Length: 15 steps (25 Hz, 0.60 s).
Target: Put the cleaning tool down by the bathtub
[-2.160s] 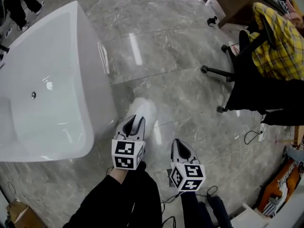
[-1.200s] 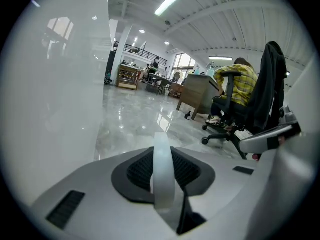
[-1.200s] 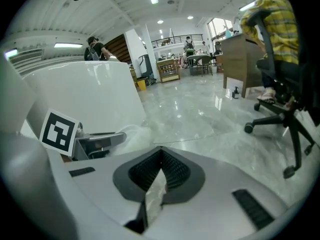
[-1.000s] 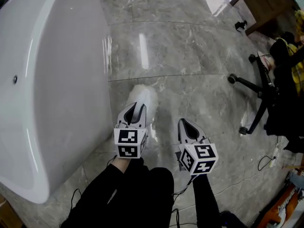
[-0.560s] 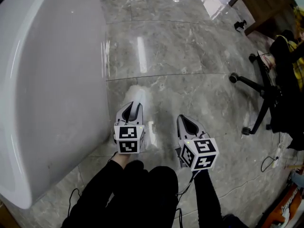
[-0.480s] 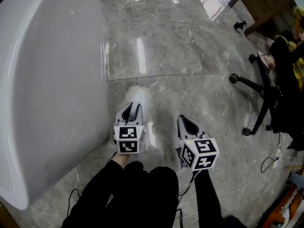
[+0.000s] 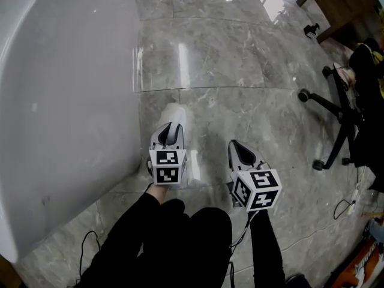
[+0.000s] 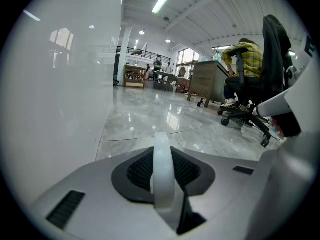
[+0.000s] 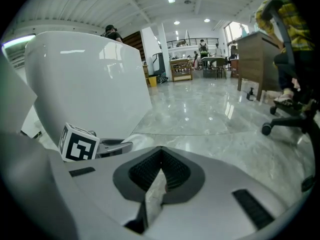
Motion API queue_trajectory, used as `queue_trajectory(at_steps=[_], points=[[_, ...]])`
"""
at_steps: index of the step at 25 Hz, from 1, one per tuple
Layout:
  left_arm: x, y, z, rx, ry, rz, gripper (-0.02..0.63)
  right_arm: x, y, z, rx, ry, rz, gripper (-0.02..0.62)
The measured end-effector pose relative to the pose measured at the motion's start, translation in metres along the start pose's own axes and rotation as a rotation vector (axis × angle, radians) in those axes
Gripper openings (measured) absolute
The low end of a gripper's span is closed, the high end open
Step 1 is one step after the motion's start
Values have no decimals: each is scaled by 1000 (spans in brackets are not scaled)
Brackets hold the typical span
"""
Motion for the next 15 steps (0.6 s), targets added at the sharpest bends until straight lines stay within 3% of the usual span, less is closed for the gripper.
queue_trajectory(at_steps=[15], points=[[6, -14, 11, 4, -10, 26, 101, 6, -37, 45, 114, 34, -10, -1]])
Point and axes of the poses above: the fingertips, and each gripper's own axes: z forward along the fingers, x to its left, y out of its top, the point moved 4 cm from there along -z, backward along the fingers, and after that the axes turned 12 degrees about y, right-handed, at the moved point
